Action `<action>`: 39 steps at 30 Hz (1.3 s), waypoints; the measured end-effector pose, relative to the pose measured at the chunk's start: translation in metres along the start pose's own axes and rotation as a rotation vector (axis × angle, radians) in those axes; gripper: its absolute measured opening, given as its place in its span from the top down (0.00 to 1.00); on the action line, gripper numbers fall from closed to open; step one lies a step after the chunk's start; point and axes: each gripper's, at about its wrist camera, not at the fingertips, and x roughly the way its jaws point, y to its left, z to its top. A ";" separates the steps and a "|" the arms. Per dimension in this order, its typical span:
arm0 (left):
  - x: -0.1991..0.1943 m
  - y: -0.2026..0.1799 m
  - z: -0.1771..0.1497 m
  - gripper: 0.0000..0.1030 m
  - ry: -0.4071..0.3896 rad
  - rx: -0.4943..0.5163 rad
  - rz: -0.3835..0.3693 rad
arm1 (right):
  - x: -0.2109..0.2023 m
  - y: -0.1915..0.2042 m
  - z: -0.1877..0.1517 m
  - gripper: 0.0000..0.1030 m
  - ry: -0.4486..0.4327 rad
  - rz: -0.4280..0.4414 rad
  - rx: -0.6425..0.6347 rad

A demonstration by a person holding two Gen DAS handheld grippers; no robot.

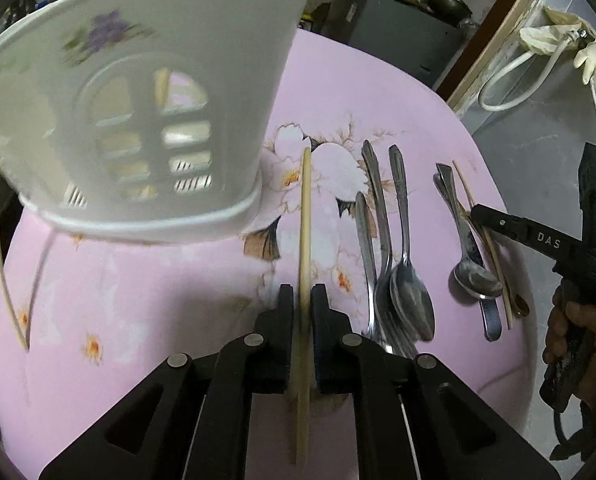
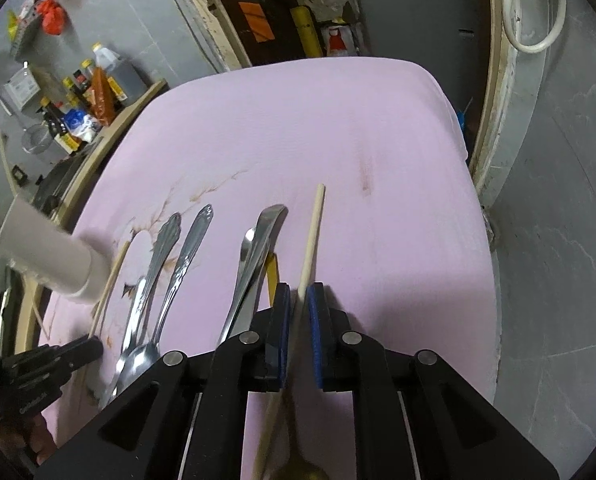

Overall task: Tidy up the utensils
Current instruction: 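Grasp another chopstick with the left gripper while the right gripper grasps one too, then carry the chopstick in the left gripper to the basket while the right gripper carries its own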

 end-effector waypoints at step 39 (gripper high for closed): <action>-0.146 0.038 0.014 0.98 -0.402 0.080 -0.247 | -0.127 0.112 -0.024 0.97 -0.576 0.187 0.100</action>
